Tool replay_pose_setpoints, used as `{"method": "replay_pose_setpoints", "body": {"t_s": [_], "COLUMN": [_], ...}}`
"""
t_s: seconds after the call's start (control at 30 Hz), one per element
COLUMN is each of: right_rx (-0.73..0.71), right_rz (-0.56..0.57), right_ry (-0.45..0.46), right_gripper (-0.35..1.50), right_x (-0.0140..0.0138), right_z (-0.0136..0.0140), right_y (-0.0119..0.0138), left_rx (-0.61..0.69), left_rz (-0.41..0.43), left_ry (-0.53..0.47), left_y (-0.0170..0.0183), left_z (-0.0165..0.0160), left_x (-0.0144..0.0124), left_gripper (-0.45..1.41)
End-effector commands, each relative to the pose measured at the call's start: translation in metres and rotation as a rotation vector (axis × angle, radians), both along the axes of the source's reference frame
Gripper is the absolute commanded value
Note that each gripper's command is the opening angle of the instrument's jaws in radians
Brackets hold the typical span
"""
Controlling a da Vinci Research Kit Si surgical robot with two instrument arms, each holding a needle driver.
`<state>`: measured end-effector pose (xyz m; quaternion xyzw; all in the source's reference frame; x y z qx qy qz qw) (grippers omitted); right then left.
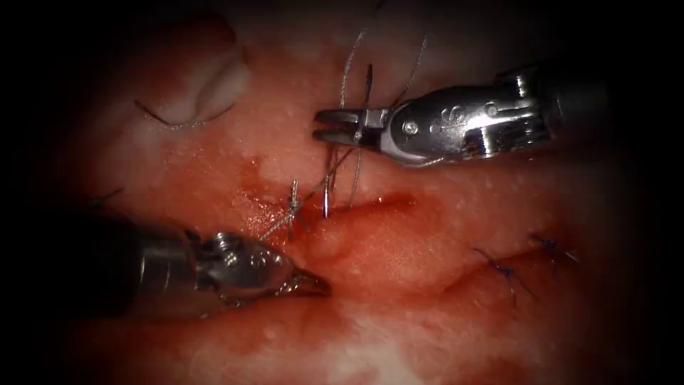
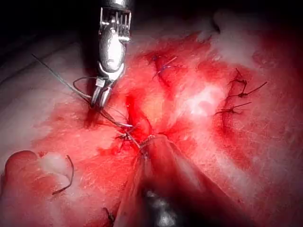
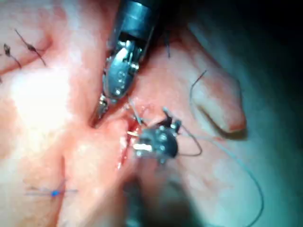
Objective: Wound Closure
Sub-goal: Insert the needle through the bottom half of the cut.
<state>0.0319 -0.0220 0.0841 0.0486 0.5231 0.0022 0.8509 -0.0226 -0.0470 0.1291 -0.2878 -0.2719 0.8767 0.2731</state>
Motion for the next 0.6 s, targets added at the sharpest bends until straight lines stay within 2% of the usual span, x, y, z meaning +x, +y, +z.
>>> {"method": "replay_pose_setpoints", "body": {"t_s": [0.03,0.37,0.6], "right_rx": [0.002,0.010,0.079], "right_rz": [-0.008,-0.029,0.005], "right_ry": [0.001,-0.004,-0.011], "right_gripper": [-0.35,-0.35,-0.35], "right_x": [0.0005,0.0004,0.0005], "right_z": [0.0005,0.0002,0.0000], "right_y": [-0.0002,0.0001,0.0007], "left_rx": [0.001,0.000,-0.003], "left_rz": [0.001,0.001,0.000], "left_ry": [-0.002,-0.001,-0.003], "left_y": [-0.0003,-0.0003,-0.0004], "left_z": [0.0006,0.0007,0.0010], "left_x": [-0.0005,-0.0005,-0.0005], "left_gripper": [-0.08,-0.07,-0.07]}}
